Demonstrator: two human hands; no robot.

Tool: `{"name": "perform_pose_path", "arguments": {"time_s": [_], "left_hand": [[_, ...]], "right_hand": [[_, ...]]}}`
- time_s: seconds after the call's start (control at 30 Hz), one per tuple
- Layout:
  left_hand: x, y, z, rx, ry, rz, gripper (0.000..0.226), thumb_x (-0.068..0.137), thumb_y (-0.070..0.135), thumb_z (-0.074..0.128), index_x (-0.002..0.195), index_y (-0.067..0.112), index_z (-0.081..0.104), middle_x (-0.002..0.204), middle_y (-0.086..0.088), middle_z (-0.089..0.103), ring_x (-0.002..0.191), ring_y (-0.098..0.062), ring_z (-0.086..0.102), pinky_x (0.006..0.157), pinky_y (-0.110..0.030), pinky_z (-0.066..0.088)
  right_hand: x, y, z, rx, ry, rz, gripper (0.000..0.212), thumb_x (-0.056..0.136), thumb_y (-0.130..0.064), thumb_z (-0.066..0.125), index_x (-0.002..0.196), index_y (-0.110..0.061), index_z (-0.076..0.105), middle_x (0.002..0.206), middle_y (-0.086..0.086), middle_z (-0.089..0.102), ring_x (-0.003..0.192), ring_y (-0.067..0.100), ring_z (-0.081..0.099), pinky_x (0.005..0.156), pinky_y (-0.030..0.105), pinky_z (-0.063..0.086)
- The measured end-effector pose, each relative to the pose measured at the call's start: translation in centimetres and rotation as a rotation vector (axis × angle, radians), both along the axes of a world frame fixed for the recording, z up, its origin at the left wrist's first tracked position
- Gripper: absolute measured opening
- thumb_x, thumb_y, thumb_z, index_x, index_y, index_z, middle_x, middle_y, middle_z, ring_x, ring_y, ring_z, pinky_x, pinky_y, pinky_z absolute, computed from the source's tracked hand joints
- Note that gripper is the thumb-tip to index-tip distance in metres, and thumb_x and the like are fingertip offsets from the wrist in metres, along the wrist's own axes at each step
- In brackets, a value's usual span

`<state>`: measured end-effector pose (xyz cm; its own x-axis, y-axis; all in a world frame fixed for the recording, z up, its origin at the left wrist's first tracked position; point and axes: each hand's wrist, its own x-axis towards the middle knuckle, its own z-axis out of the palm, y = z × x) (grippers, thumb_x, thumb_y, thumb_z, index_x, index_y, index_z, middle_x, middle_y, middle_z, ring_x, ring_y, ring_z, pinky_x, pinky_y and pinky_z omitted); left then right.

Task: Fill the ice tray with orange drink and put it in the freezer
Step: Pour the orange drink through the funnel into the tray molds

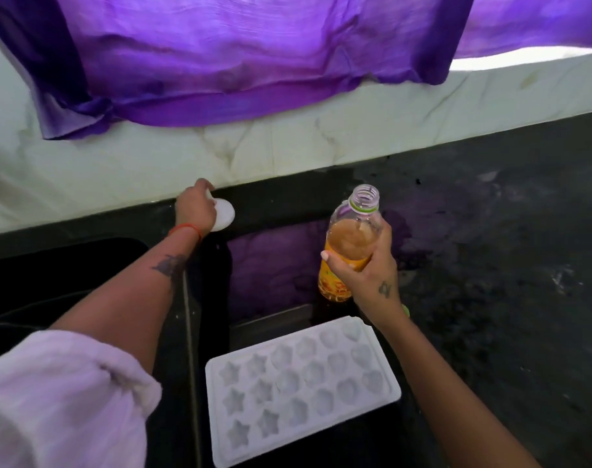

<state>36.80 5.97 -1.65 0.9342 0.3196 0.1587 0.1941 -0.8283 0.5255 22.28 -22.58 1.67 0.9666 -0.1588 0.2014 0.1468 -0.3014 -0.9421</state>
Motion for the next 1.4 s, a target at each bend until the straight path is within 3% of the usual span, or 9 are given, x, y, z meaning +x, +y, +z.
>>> {"name": "perform_pose_path", "arguments": {"time_s": [0.2, 0.33, 0.4, 0.5, 0.67, 0.8, 0.93, 1.1, 1.4], "left_hand": [[-4.7, -1.6, 1.9, -0.267, -0.137, 0.098, 0.022, 0.083, 0.013, 0.062, 0.104, 0.011, 0.064, 0.103, -0.015, 0.068, 0.099, -0.030, 0.061, 0.086, -0.029, 0.045], [-11.1, -4.1, 4.0, -0.898, -0.128, 0.061, 0.018, 0.088, 0.008, 0.062, 0.104, 0.007, 0.055, 0.098, -0.019, 0.063, 0.085, -0.030, 0.066, 0.066, -0.034, 0.060], [-15.1, -5.6, 4.6, -1.112, -0.030, 0.047, 0.015, 0.090, 0.011, 0.060, 0.103, 0.010, 0.053, 0.089, -0.013, 0.065, 0.071, -0.022, 0.069, 0.054, -0.027, 0.058], [-20.2, -7.6, 4.8, -1.263, 0.084, 0.087, 0.011, 0.091, 0.015, 0.058, 0.101, 0.014, 0.054, 0.081, -0.006, 0.069, 0.061, -0.015, 0.070, 0.053, -0.027, 0.056], [-26.2, -10.6, 4.1, -1.445, 0.201, 0.151, 0.019, 0.092, 0.019, 0.056, 0.106, 0.008, 0.062, 0.088, -0.008, 0.071, 0.073, -0.019, 0.070, 0.063, -0.034, 0.061], [-29.1, -12.3, 4.3, -1.429, 0.300, 0.144, 0.019, 0.091, 0.015, 0.056, 0.099, 0.004, 0.069, 0.088, -0.011, 0.069, 0.076, -0.019, 0.066, 0.062, -0.029, 0.059], [-30.7, -13.1, 5.5, -1.357, 0.185, 0.292, 0.018, 0.090, 0.022, 0.060, 0.084, 0.010, 0.072, 0.089, -0.005, 0.069, 0.076, -0.016, 0.071, 0.061, -0.029, 0.059], [-33.0, -12.8, 7.3, -1.286, 0.068, 0.324, 0.045, 0.078, 0.049, 0.064, 0.097, 0.009, 0.066, 0.095, -0.007, 0.068, 0.081, -0.022, 0.072, 0.065, -0.032, 0.059], [-33.8, -10.9, 7.5, -1.255, -0.076, 0.332, 0.009, 0.077, 0.004, 0.072, 0.080, -0.002, 0.066, 0.066, -0.010, 0.069, 0.062, -0.017, 0.070, 0.058, -0.021, 0.056]], "right_hand": [[-0.5, -0.1, 0.5, 0.003, -0.016, 0.036, 0.076, 0.065, -0.040, 0.079, 0.114, -0.067, 0.027, 0.117, -0.025, 0.051, 0.106, -0.008, 0.055, 0.083, 0.015, 0.051], [-2.0, -0.9, 0.4, -0.050, -0.009, 0.077, 0.096, 0.062, -0.046, 0.081, 0.138, -0.041, 0.023, 0.139, -0.007, 0.043, 0.124, 0.010, 0.047, 0.099, 0.040, 0.048], [-3.6, -1.5, -0.4, -0.091, -0.069, 0.012, 0.096, 0.065, -0.040, 0.082, 0.142, -0.024, 0.027, 0.135, -0.002, 0.043, 0.122, 0.014, 0.047, 0.097, 0.038, 0.048], [-6.7, -2.0, -1.5, -0.068, -0.232, -0.115, 0.054, 0.077, -0.023, 0.076, 0.123, -0.019, 0.048, 0.110, -0.003, 0.050, 0.094, 0.013, 0.055, 0.077, 0.036, 0.054], [-9.2, -0.7, -1.5, -0.028, -0.006, 0.279, 0.044, 0.085, -0.024, 0.067, 0.126, -0.022, 0.051, 0.112, -0.007, 0.054, 0.090, 0.009, 0.063, 0.068, 0.016, 0.053], [-9.5, 0.3, 0.0, -0.042, 0.135, 0.514, 0.028, 0.087, -0.018, 0.063, 0.114, -0.028, 0.061, 0.096, -0.018, 0.064, 0.086, 0.004, 0.064, 0.072, 0.030, 0.056], [-9.3, 0.5, 0.9, -0.080, 0.212, 0.515, 0.015, 0.084, -0.009, 0.061, 0.097, -0.013, 0.066, 0.094, 0.004, 0.070, 0.090, 0.022, 0.066, 0.074, 0.047, 0.057], [-9.4, 0.7, 1.6, 0.052, 0.353, 0.502, 0.014, 0.082, -0.001, 0.058, 0.089, -0.012, 0.059, 0.098, 0.016, 0.067, 0.092, 0.029, 0.066, 0.057, 0.041, 0.060], [-10.1, 1.9, 2.6, 0.079, 0.379, 0.563, 0.020, 0.087, -0.015, 0.064, 0.104, -0.006, 0.059, 0.097, 0.011, 0.068, 0.083, 0.021, 0.070, 0.066, 0.038, 0.061]]}}
